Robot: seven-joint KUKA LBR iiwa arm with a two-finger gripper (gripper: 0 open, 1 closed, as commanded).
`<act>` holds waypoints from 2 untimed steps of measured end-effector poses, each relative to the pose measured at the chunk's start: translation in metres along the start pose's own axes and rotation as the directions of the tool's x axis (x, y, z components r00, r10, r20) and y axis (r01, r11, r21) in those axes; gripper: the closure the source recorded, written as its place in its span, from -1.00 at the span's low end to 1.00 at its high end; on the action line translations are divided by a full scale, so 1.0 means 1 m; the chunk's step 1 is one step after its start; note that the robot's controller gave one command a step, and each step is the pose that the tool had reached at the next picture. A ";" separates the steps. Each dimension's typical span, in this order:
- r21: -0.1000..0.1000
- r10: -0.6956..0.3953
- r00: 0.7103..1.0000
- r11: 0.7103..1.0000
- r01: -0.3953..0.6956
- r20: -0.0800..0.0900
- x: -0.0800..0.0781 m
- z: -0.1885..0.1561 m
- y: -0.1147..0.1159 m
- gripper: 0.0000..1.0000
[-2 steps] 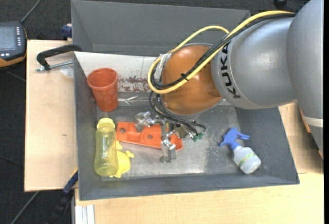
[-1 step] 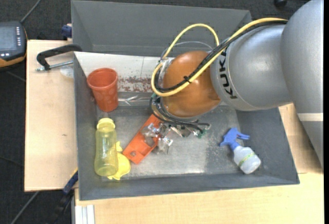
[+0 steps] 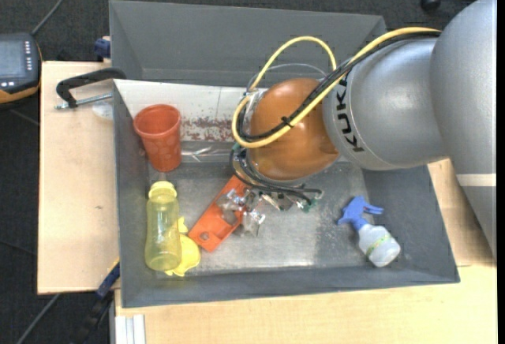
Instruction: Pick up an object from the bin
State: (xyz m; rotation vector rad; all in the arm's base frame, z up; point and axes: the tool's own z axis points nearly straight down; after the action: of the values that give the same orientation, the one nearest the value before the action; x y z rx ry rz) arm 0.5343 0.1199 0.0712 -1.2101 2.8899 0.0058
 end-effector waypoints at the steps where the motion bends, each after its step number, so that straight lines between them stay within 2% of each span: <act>1: 0.001 -0.003 1.000 1.000 0.003 0.006 -0.007 -0.039 -0.008 1.00; 2: 0.000 -0.003 1.000 1.000 0.003 0.006 -0.007 -0.039 -0.008 1.00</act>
Offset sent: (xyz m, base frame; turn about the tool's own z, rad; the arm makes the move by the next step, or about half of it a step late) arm 0.0000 0.0000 0.0000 0.0000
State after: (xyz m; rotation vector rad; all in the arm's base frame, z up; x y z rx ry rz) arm 0.5448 0.1186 0.1099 -1.2123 2.8832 0.0084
